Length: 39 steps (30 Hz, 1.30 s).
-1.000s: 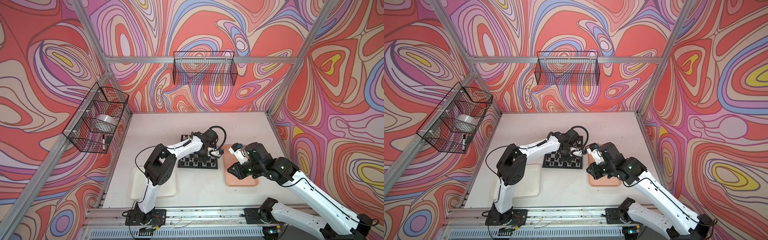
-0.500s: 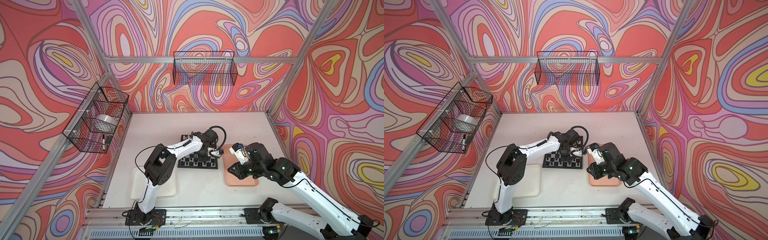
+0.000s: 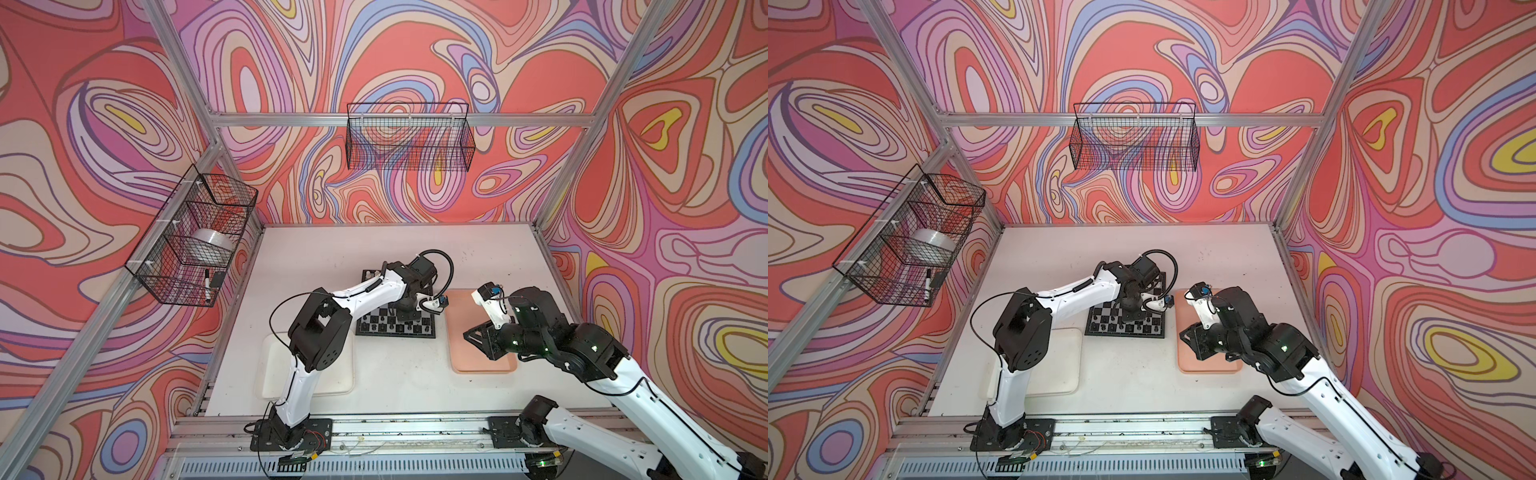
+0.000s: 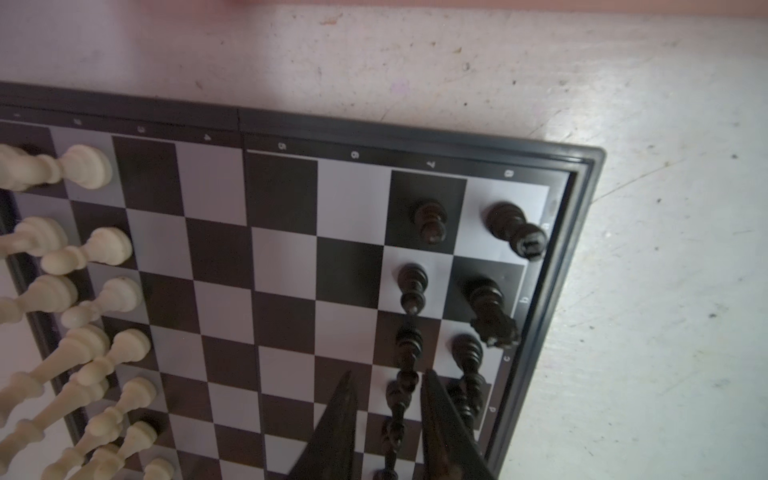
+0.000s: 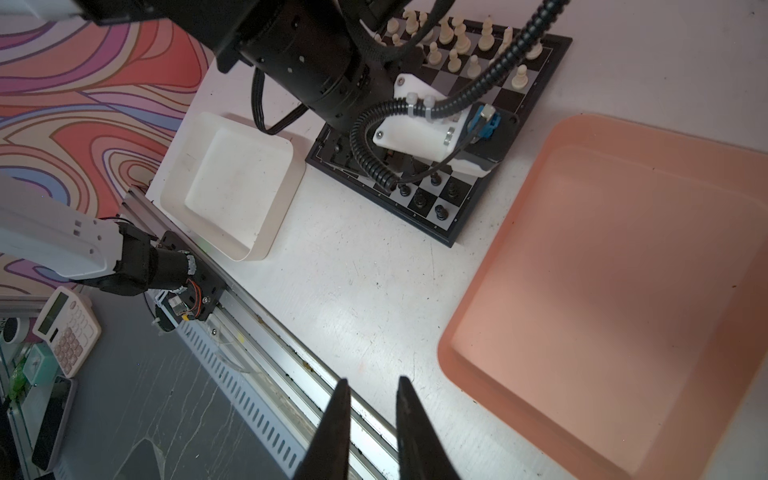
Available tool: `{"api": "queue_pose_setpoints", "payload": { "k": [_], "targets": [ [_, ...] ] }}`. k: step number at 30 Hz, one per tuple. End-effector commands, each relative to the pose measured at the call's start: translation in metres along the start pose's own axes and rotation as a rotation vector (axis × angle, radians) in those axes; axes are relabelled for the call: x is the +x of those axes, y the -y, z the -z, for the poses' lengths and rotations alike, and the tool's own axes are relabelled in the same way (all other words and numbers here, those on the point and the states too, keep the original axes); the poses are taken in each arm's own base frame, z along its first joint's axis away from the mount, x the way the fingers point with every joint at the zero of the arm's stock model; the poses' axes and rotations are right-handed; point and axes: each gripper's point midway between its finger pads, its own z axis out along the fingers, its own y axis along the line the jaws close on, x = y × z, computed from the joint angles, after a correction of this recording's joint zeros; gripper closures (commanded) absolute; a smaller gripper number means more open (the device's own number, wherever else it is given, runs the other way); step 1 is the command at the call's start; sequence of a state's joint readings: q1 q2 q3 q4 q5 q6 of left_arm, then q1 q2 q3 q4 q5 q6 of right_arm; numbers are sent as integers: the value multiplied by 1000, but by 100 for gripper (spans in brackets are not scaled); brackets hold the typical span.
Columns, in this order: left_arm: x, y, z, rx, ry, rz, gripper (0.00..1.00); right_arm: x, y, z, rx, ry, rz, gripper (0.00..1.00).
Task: Set up the chess pieces on the board
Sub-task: 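Lower the black pawn onto the remaining empty square among the black pawns, then open the left gripper and lift away while the right gripper rises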
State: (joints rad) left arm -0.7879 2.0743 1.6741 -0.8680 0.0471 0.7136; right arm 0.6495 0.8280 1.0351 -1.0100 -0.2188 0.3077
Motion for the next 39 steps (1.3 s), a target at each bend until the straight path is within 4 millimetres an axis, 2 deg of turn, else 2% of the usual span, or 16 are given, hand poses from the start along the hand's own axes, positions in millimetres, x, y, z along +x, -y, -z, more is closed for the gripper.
{"api": "queue_pose_setpoints", "payload": {
  "k": [1,14,23,27,35,39],
  "targets": [
    [-2,5,14,6,-3,-25,71,-5,-1,5,7,14,13,79],
    [-1,7,27,10,2,-26,70,-17,-10,18,-7,34,34,79],
    [-5,2,45,-18,18,-26,69,-35,-18,25,-23,80,61,79],
    [-6,-3,58,-47,20,-65,68,-47,-21,30,-21,118,71,78],
    [-9,-21,101,-123,88,-28,62,-84,-20,45,37,248,88,71],
    [-2,-34,123,-142,123,21,53,-101,-15,46,84,303,91,58]
  ]
}}
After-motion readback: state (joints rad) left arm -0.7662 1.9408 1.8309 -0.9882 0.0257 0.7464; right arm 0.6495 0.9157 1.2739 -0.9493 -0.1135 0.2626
